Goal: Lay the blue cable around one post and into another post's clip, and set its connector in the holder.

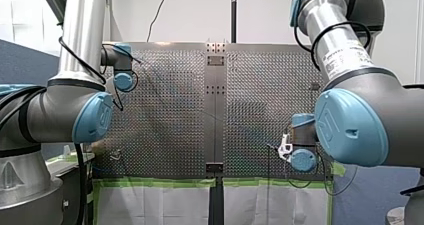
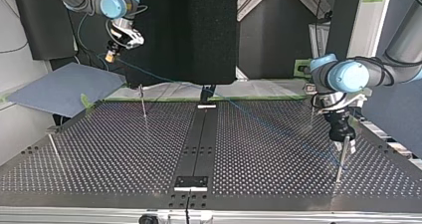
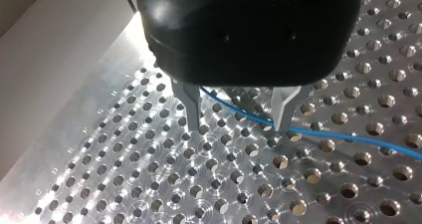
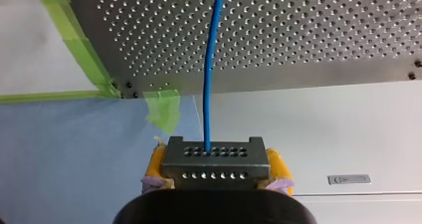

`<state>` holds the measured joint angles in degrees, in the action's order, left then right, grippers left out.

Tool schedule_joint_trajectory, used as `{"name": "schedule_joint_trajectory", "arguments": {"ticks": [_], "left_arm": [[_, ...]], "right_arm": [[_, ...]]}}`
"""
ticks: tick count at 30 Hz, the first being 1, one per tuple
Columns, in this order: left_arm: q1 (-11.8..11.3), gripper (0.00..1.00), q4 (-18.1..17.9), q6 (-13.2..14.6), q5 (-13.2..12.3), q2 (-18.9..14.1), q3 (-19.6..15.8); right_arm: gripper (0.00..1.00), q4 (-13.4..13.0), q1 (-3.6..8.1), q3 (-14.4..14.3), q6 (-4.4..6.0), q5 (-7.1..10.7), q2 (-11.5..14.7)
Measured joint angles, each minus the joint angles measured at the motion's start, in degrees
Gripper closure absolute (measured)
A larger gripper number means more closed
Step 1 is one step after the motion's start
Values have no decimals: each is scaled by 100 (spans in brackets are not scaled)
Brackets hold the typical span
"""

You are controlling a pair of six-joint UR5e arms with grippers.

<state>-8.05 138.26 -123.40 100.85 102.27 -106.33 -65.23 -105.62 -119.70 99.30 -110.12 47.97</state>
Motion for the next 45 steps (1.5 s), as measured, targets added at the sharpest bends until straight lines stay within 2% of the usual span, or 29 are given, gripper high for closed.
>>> {"name": "schedule_joint_trajectory", "arguments": {"ticks": [8, 16, 26, 30, 45], "left_arm": [[0, 30, -3, 3, 0, -1, 0], [0, 30, -9, 24, 0, 2, 0], [1, 30, -9, 32, 0, 0, 0], [1, 30, -9, 35, 0, -1, 0], [1, 30, -17, 54, -4, -1, -1]], "right_arm": [[100, -46, 119, 162, -42, 222, -15], [100, -121, 179, 256, -91, 446, -49], [100, -53, 231, 418, -73, 541, -465], [100, -59, 263, 473, -91, 601, -554], [100, -193, 419, 654, -120, 1084, -639]]}}
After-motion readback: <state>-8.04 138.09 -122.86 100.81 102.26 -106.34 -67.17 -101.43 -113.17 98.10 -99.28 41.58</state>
